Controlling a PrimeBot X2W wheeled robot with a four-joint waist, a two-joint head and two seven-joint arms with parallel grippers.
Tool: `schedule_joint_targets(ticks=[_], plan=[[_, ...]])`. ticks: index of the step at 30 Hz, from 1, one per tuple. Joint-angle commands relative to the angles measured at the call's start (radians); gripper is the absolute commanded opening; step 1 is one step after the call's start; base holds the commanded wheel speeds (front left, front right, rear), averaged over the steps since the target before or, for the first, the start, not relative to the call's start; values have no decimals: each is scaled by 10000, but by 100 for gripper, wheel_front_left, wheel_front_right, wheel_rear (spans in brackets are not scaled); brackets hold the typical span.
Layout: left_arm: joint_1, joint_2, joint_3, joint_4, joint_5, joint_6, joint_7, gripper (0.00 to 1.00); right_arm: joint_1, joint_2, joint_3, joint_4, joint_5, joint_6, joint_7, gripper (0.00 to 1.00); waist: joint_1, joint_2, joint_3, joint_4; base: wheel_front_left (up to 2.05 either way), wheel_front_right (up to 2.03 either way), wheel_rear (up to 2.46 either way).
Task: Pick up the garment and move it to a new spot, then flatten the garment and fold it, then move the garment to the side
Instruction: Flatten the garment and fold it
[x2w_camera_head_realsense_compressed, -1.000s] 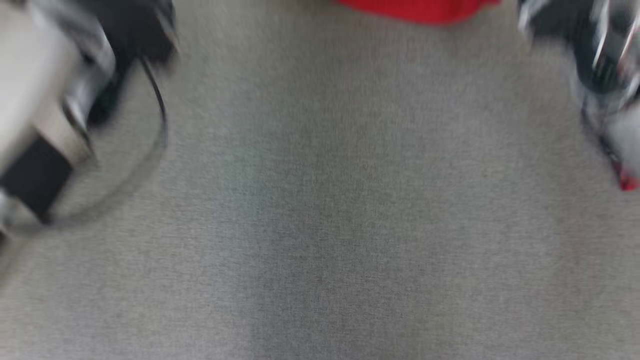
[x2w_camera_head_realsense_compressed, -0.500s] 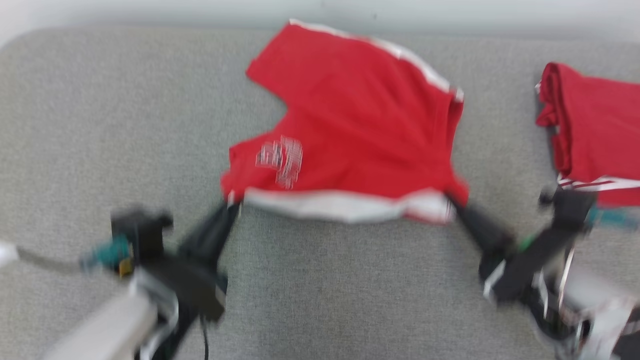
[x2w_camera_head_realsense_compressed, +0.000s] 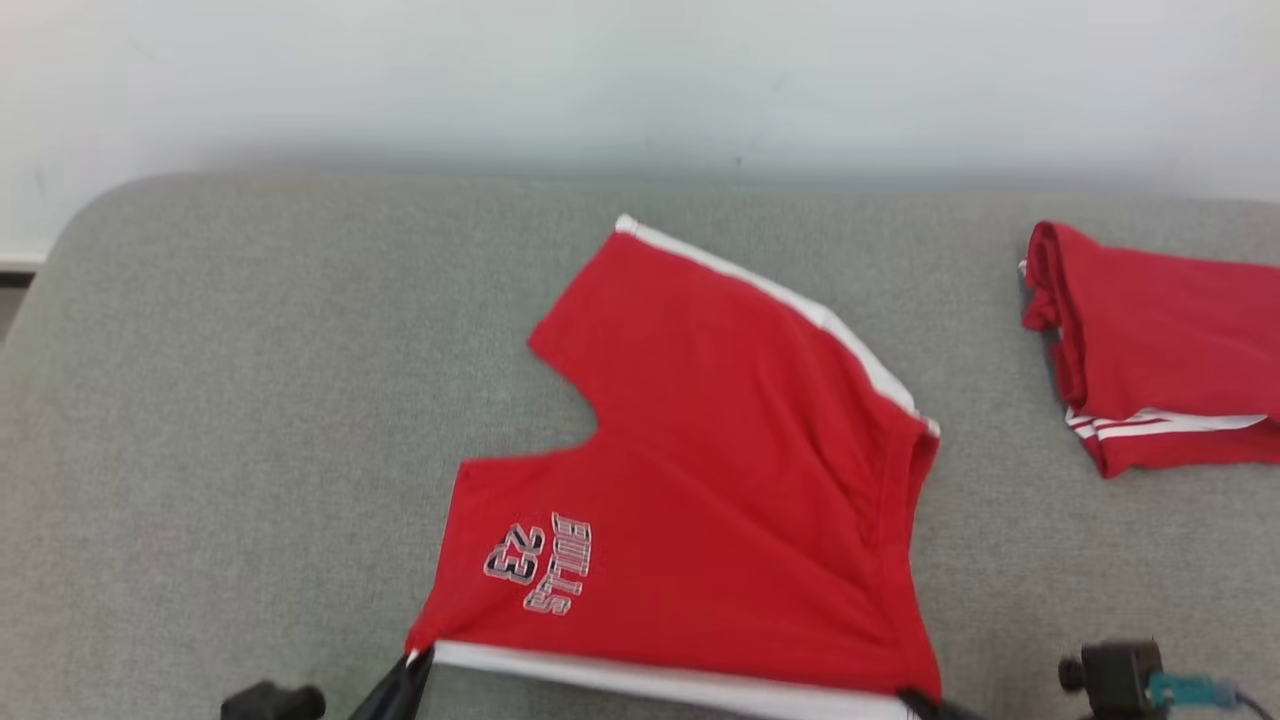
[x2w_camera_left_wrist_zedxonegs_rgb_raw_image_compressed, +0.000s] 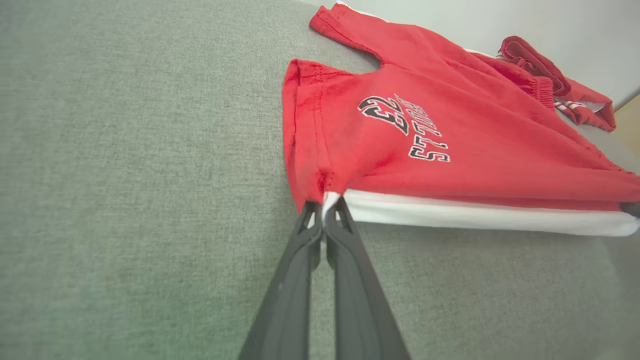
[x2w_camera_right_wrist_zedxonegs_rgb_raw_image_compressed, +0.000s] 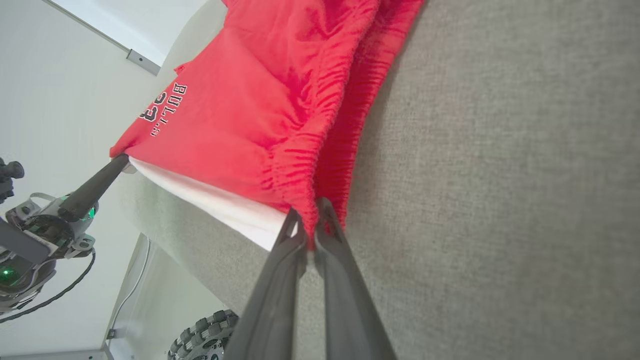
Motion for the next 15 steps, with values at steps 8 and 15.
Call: schedule_joint_targets(ticks=[8,15], plan=[[1421,-48,1256,-351,812,-82,-24,0,1344,-648,429,-1059,716,-20,181,0,2,3,-594,-58,0,0,0],[1847,80,1792,-629,1221,-49,-25,0,1555,-648,449,-1449,728,-20,176,0,2,3,-505,-238,0,0,0]])
